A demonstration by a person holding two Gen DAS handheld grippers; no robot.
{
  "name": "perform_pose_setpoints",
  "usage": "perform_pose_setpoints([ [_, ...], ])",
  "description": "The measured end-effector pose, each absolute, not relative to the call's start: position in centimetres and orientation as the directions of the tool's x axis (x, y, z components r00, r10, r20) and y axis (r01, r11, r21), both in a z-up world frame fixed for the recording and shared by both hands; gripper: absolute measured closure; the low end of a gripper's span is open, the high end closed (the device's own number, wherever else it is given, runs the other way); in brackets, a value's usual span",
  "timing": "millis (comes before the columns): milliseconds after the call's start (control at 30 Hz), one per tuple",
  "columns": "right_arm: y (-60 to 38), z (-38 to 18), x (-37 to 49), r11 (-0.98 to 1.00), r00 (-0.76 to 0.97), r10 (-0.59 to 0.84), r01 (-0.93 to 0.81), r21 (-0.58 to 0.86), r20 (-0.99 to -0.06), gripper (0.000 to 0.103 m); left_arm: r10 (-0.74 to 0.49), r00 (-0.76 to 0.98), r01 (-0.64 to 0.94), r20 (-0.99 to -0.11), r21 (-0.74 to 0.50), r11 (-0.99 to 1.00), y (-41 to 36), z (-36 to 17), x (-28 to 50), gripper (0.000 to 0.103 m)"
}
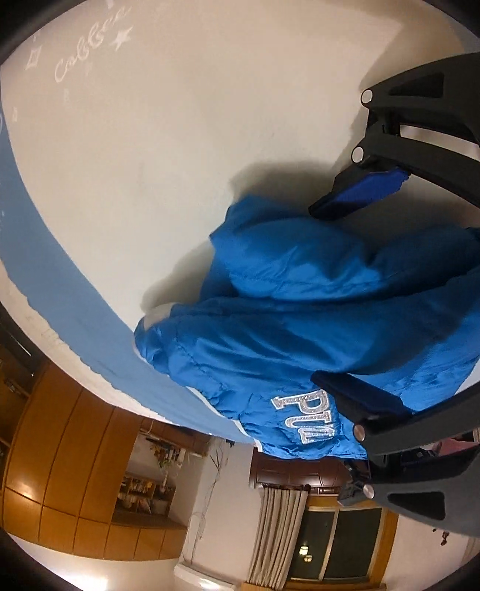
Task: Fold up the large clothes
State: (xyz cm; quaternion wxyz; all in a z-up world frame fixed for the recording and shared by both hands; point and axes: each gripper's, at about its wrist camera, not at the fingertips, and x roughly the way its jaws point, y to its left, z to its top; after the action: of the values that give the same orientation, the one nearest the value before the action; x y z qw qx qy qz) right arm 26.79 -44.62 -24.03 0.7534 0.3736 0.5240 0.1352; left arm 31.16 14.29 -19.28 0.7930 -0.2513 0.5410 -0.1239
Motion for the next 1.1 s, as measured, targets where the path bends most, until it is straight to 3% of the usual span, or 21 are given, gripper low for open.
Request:
perform_pose_setpoints([
  [100,-44.3,-24.1,27.5,0.674,0.410,0.611,0.180,0.717,-0.677,0.028,-0.461,0.342,-0.078,-0.819,-0.514,0.854,13.0,-20.1,32.4,0.018],
  [133,-44.4,-24.2,27.6,0.666,0.407,0.616,0.188,0.722,-0.675,0.040,-0.456,0.339,-0.081,-0.823,-0.509,0.857,12.8,-20.2,32.5,0.023],
  [167,-44.5,-24.3,27.6,0.644,0.408,0.639,0.181,0.744,-0.652,0.053,-0.458,0.340,-0.071,-0.821,-0.508,0.858,12.4,-19.9,32.5,0.039],
  [200,-44.5,-24.2,27.6,0.627,0.409,0.655,0.173,0.759,-0.635,0.061,-0.459,0.341,-0.063,-0.820,-0.507,0.860,12.0,-19.5,32.4,0.055],
  [267,-44.4,-23.5,27.2,0.628,0.420,0.656,0.157,0.762,-0.627,0.075,-0.446,0.357,-0.050,-0.821,-0.494,0.868,11.4,-18.6,32.0,0.074],
  [367,-44.3,-21.7,26.3,0.606,0.441,0.668,0.145,0.782,-0.599,0.083,-0.439,0.396,-0.036,-0.807,-0.491,0.870,11.0,-16.6,30.9,0.085],
  [800,-41.7,-11.0,18.7,0.671,0.457,0.655,0.015,0.741,-0.602,0.086,-0.436,0.490,0.083,-0.755,-0.457,0.886,11.1,-7.3,23.3,0.089],
  [1100,-39.5,-9.4,10.2,0.696,0.430,0.650,-0.009,0.718,-0.626,0.086,-0.436,0.480,0.110,-0.761,-0.441,0.891,13.6,-5.9,14.0,0.089],
])
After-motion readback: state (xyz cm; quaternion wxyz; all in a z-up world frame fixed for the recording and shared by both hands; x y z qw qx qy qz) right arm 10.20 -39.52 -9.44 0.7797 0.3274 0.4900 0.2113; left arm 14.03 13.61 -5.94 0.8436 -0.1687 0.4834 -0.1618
